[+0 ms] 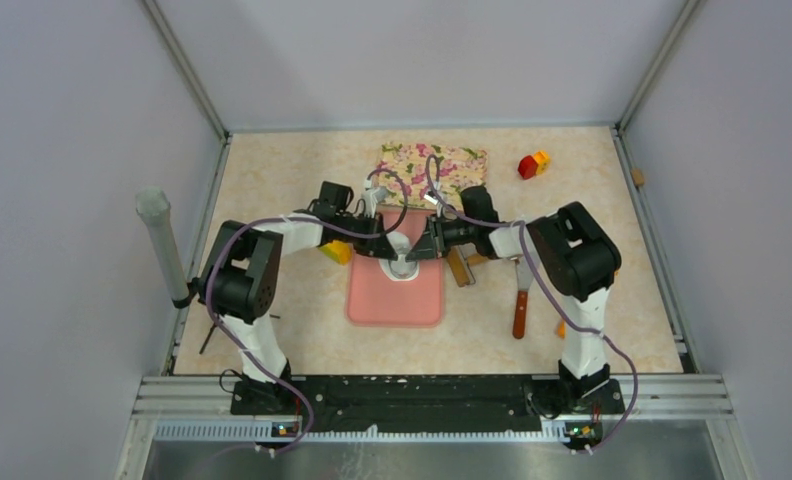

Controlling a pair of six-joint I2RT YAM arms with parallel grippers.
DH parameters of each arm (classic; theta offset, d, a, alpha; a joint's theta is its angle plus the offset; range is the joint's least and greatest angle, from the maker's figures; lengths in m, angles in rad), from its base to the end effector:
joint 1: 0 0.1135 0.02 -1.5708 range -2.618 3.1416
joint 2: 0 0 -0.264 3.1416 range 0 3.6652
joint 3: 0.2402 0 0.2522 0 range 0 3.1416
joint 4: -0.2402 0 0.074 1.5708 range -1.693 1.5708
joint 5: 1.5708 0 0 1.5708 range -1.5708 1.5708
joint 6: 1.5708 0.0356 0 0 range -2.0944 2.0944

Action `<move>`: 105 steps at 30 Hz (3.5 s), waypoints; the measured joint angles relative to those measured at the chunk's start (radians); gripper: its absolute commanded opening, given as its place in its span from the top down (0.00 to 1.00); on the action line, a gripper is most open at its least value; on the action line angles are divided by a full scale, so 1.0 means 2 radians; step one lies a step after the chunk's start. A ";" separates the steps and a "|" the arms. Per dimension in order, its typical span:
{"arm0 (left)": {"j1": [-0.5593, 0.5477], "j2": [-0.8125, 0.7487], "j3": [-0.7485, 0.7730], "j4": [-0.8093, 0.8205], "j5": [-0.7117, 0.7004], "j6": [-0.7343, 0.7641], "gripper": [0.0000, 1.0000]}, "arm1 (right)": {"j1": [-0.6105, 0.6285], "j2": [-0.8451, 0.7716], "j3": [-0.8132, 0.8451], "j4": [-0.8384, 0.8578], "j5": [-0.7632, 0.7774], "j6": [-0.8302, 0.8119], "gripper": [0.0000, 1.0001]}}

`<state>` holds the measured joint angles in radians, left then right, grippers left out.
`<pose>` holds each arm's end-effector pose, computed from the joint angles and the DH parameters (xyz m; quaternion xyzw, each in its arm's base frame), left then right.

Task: Roll out the dumpling wrappers from the dough

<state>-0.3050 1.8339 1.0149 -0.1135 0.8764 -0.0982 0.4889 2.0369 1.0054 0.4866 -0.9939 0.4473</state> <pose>0.3327 -0.1334 0.1527 0.2212 0.8415 -0.4516 0.1977 0.3354 0.2122 0.1215 -0.2498 0.7609 0.5653 0.1976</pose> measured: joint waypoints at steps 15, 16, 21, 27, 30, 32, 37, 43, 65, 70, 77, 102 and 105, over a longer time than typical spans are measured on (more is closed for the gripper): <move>-0.004 0.018 0.021 -0.006 -0.019 -0.021 1.00 | -0.004 0.009 0.006 0.005 -0.004 0.008 1.00; -0.004 0.021 0.024 -0.008 -0.020 -0.023 1.00 | -0.004 0.010 0.006 0.006 -0.004 0.009 1.00; -0.005 0.027 0.032 -0.011 -0.021 -0.029 1.00 | -0.004 0.010 0.006 0.007 -0.003 0.008 1.00; -0.006 0.030 0.036 -0.015 -0.024 -0.031 1.00 | -0.004 0.010 0.006 0.007 -0.003 0.006 1.00; -0.006 0.036 0.043 -0.019 -0.024 -0.034 1.00 | -0.004 0.010 0.006 0.007 -0.003 0.004 1.00; -0.007 0.038 0.045 -0.020 -0.024 -0.036 1.00 | -0.004 0.010 0.006 0.007 -0.003 0.003 1.00; -0.007 0.043 0.051 -0.024 -0.025 -0.043 1.00 | -0.004 0.012 0.010 0.002 -0.004 0.002 1.00; -0.009 0.050 0.060 -0.034 -0.025 -0.044 1.00 | -0.004 0.014 0.013 0.000 -0.005 -0.001 1.00; -0.002 0.017 0.019 0.002 -0.007 -0.025 1.00 | -0.005 0.014 0.022 -0.018 -0.028 -0.013 1.00; 0.000 0.016 0.019 0.006 -0.003 -0.025 1.00 | -0.005 0.010 0.022 -0.020 -0.036 -0.012 1.00; -0.009 0.017 0.038 0.006 0.001 -0.029 1.00 | -0.005 -0.016 0.022 -0.021 -0.054 -0.012 1.00; 0.049 -0.064 0.047 -0.082 -0.070 0.046 0.69 | 0.015 -0.163 0.048 -0.279 0.063 -0.356 0.44; 0.050 -0.053 0.048 -0.078 -0.118 0.033 0.69 | 0.030 -0.189 0.048 -0.281 0.092 -0.407 0.49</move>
<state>-0.2054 1.7279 1.1118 -0.2699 0.6399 -0.0330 0.5484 1.6588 1.1011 -0.0761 -0.8093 -0.3672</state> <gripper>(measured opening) 0.314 0.545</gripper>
